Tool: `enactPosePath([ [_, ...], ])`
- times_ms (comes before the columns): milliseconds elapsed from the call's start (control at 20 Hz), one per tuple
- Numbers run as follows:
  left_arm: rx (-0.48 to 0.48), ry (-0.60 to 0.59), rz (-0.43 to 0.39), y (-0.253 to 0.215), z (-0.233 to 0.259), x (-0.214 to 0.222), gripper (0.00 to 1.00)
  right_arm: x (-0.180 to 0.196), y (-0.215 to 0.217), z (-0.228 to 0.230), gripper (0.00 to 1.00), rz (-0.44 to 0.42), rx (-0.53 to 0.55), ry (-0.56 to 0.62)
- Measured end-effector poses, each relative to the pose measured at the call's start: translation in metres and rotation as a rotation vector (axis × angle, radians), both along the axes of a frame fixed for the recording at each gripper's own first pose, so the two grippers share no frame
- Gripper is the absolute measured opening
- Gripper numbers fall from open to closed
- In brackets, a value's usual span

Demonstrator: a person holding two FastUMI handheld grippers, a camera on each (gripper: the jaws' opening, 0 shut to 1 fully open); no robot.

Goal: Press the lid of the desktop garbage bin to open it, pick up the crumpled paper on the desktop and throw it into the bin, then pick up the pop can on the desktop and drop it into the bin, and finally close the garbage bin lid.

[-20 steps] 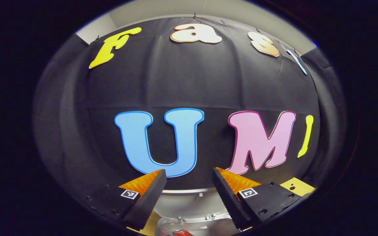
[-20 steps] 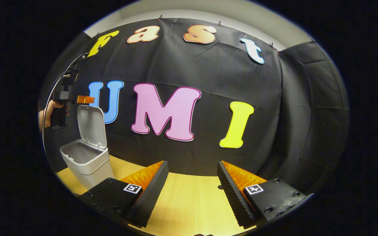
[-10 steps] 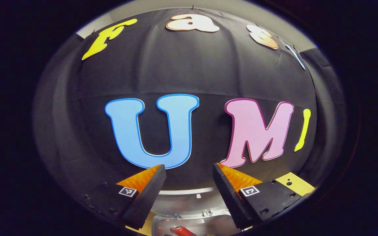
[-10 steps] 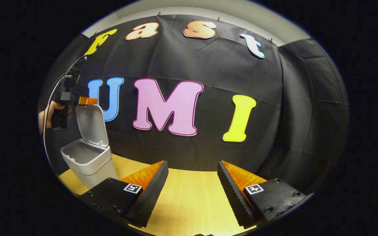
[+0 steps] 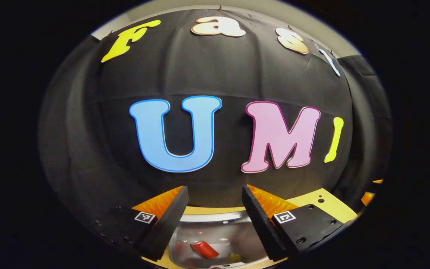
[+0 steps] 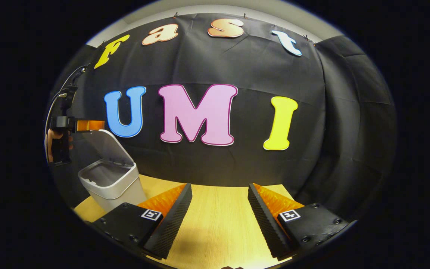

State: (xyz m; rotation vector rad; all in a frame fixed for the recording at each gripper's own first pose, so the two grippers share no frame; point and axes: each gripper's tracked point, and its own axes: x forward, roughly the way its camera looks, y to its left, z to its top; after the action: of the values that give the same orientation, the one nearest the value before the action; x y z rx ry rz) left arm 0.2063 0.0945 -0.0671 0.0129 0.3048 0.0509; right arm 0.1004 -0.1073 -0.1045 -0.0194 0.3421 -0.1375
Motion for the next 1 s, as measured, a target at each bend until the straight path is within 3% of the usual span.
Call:
enactPosePath([
  [550, -0.036, 0.150, 0.055, -0.003, -0.105, -0.075, 0.99, -0.011, 0.032, -0.025, 0.98, 0.071, 0.039, 0.066],
  [1000, 0.036, 0.121, 0.030, -0.004, -0.125, -0.079, 0.99, -0.016, 0.040, -0.041, 0.98, 0.099, 0.012, 0.112],
])
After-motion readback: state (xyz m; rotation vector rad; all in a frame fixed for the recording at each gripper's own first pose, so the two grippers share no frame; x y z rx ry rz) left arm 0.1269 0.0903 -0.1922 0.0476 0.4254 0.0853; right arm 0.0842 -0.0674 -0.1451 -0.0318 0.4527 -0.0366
